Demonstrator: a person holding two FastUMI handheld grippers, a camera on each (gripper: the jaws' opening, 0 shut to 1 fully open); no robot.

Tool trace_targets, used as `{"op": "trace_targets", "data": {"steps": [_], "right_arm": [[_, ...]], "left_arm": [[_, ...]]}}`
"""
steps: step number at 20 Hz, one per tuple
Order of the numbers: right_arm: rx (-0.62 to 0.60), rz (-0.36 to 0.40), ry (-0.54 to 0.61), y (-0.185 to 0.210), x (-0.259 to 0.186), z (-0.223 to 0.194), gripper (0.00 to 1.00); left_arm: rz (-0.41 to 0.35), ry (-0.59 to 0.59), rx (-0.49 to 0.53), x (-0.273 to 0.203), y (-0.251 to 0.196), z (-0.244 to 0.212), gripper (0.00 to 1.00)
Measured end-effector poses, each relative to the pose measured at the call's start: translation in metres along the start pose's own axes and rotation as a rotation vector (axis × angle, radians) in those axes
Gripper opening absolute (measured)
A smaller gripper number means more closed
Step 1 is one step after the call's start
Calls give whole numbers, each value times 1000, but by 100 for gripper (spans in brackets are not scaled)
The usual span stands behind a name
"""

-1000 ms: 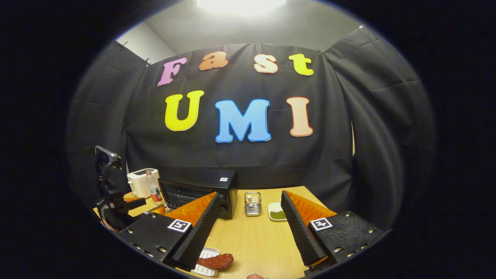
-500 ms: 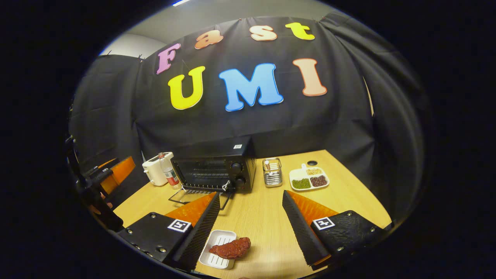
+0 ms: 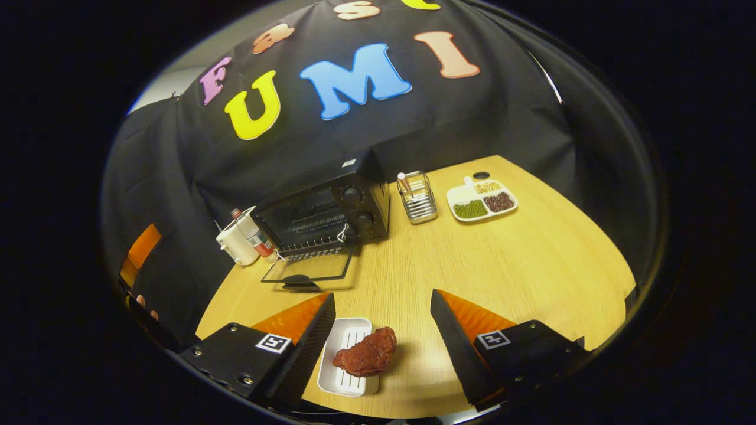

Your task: Open the electric oven with the left hand, put the food in, and close the electric oven.

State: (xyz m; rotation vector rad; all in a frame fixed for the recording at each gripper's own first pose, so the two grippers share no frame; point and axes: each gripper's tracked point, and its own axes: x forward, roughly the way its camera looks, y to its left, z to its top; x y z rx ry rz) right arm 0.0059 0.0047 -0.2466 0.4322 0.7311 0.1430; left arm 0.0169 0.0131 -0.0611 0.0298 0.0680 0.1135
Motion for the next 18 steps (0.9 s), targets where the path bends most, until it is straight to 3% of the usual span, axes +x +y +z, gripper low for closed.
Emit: {"op": "trace_targets", "data": {"steps": [7, 8, 9, 15, 16, 17, 18], "right_arm": [[279, 66, 209, -3, 27, -49, 99], [307, 66, 223, -6, 24, -54, 96], [328, 67, 234, -7, 28, -59, 82], [407, 149, 303, 10, 28, -74, 82], [415, 128, 304, 8, 33, -77, 72], [425, 126, 304, 3, 33, -74, 70], [447, 144, 319, 10, 30, -78, 41]], "left_arm": [[28, 40, -1, 1, 12, -16, 100], [27, 46, -2, 2, 12, -18, 100], [25, 53, -1, 3, 11, -21, 100], [14, 51, 9, 8, 9, -19, 100], [13, 51, 5, 8, 9, -19, 100], [12, 51, 5, 9, 9, -19, 100], [13, 51, 7, 9, 9, -19, 100]]}}
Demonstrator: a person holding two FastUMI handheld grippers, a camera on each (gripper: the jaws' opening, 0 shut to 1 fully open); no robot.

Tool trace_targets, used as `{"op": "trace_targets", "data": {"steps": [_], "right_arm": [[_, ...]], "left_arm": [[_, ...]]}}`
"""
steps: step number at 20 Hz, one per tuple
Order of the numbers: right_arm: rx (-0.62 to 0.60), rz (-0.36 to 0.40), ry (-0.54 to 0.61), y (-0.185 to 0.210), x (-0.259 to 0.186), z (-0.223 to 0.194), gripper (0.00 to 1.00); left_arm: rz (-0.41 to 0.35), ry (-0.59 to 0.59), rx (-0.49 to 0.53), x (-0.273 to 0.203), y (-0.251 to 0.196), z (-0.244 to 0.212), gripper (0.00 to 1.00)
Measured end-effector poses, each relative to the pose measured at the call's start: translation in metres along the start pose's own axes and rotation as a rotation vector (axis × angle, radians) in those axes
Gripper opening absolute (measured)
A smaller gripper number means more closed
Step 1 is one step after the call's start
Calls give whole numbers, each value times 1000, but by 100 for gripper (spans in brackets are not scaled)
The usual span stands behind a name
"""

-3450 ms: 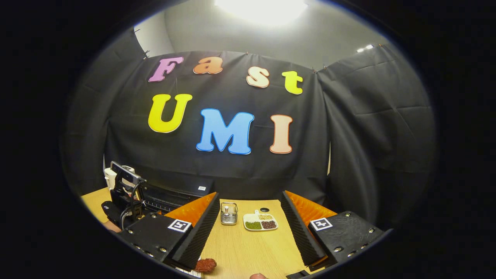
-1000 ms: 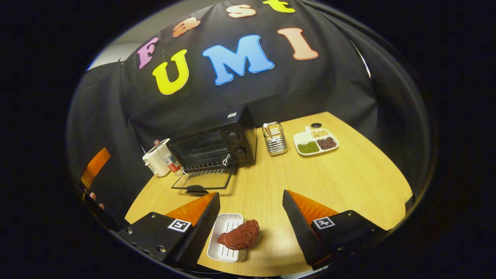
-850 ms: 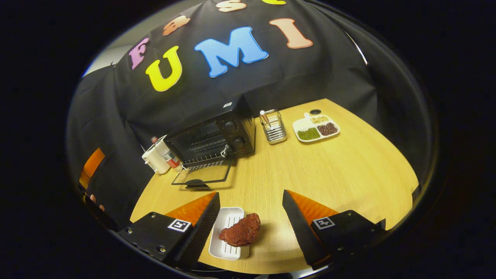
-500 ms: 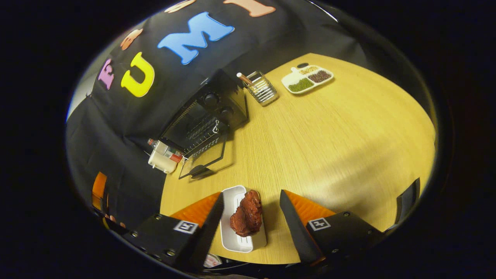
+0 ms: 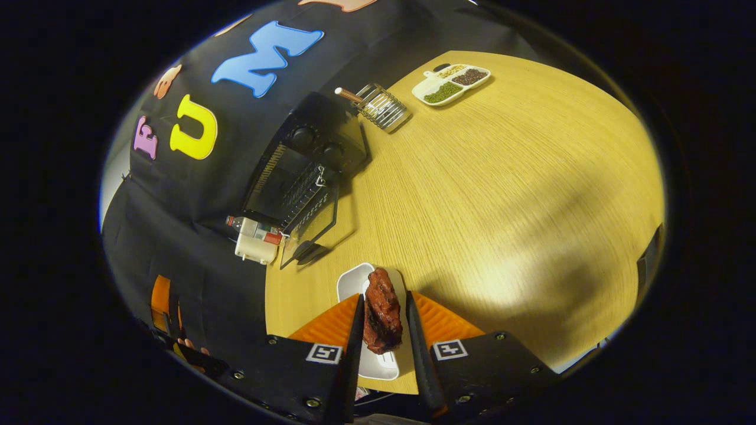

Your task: Open the electric oven with the left hand, put the food in, and close the electric oven.

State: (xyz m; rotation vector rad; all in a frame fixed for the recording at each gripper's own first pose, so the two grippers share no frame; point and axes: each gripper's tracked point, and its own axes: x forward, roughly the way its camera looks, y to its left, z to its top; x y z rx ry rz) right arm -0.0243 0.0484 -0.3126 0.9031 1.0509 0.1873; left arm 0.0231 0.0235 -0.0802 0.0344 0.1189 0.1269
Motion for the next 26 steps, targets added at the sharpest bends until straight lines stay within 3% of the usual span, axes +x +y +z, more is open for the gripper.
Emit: {"op": "trace_targets", "data": {"steps": [2, 4, 6, 11, 16, 26], "right_arm": [[0, 14, 5, 1, 1, -4, 42], [34, 11, -18, 3, 2, 7, 16], [28, 23, -18, 7, -3, 3, 10], [-16, 32, -33, 23, -18, 10, 10], [-65, 94, -90, 71, -29, 28, 10], [-123, 186, -165, 167, 12, 50, 10]], "left_arm": [[-2, 1, -1, -1, 1, -1, 100], [2, 5, -2, 0, 3, -4, 100], [6, 11, -9, -2, 5, -7, 100], [20, 15, -13, -7, 10, -12, 100], [-3, 16, -27, 4, 9, -16, 100], [-11, -15, -57, 46, 50, -8, 100]]}}
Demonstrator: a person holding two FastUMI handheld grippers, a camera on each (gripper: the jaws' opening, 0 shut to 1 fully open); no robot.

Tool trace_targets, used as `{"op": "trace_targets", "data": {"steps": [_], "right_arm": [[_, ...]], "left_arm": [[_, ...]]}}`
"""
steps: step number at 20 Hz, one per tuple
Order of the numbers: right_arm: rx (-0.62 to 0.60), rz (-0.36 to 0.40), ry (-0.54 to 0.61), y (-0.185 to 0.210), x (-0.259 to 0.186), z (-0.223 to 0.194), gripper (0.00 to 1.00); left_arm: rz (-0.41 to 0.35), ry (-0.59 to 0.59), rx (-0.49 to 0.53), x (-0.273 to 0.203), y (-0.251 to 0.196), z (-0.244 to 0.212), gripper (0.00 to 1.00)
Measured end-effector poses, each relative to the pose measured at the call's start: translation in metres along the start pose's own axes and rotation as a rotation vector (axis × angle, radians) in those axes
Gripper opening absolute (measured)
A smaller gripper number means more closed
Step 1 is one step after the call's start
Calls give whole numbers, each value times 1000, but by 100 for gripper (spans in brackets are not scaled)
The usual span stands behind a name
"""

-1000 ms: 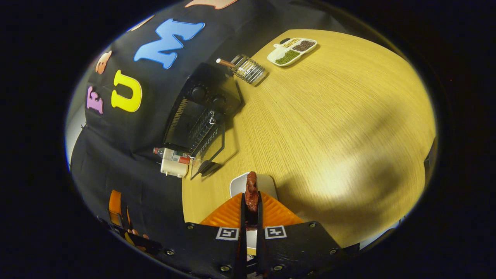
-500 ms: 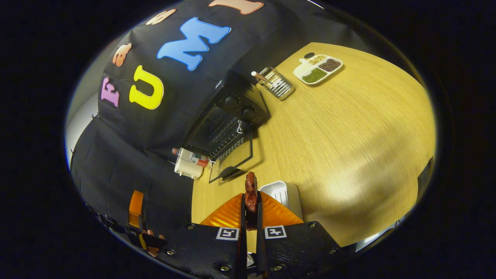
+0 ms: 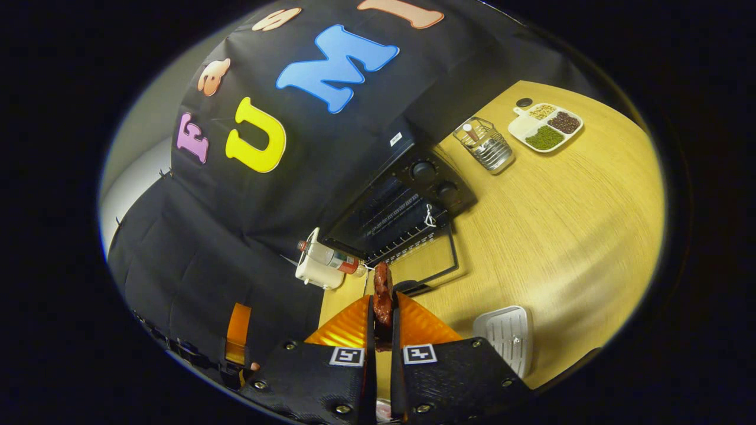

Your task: Open the electric oven with the left hand, put the food in, and close the electric oven.

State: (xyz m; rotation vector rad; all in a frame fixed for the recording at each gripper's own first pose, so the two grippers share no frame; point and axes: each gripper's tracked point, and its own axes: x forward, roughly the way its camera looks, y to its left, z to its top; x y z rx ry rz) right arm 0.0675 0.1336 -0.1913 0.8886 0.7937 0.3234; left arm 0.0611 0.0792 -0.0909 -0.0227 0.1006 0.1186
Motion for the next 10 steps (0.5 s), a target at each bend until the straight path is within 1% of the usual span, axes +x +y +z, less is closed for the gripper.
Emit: {"op": "trace_targets", "data": {"steps": [4, 5, 6, 10], "right_arm": [[-4, 14, -21, 16, 30, 7, 10], [4, 17, -28, 19, 39, 9, 10], [10, 19, -39, 21, 46, 12, 10], [27, 17, -82, 27, 80, 27, 10]], "left_arm": [[9, 2, 1, 14, 17, -6, 100], [9, 3, 2, 17, 21, -6, 96], [9, 2, 4, 22, 27, -6, 100], [14, 7, 15, 40, 46, -9, 100]]}}
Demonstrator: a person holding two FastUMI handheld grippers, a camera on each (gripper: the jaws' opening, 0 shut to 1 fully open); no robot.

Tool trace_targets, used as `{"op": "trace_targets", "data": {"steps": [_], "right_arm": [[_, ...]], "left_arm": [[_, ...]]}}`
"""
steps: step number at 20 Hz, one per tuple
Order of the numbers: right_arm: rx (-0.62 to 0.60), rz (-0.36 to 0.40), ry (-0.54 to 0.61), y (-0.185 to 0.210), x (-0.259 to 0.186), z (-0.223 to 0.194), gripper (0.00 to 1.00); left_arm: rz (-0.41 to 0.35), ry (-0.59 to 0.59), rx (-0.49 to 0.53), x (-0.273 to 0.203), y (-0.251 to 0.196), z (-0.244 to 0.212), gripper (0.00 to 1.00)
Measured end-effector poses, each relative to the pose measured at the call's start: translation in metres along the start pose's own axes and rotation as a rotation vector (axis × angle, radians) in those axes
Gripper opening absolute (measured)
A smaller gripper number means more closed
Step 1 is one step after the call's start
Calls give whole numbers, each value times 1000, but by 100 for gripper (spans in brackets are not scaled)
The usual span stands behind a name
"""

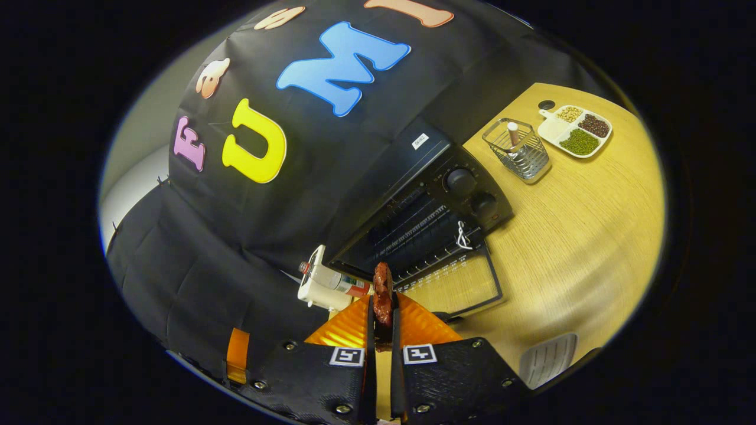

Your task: Open the electric oven with the left hand, put the food in, and close the electric oven.

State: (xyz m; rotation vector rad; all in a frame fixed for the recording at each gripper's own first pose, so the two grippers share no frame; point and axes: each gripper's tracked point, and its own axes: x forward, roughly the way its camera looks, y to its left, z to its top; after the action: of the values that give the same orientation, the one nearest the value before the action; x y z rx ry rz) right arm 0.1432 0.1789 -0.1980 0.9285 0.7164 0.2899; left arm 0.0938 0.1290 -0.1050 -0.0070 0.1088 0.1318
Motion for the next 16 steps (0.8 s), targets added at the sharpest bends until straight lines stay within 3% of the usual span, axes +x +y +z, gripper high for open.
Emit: {"op": "trace_targets", "data": {"steps": [16], "right_arm": [[45, -2, -87, -5, 131, 19, 10]], "left_arm": [[70, 46, 42, 42, 68, -20, 100]]}}
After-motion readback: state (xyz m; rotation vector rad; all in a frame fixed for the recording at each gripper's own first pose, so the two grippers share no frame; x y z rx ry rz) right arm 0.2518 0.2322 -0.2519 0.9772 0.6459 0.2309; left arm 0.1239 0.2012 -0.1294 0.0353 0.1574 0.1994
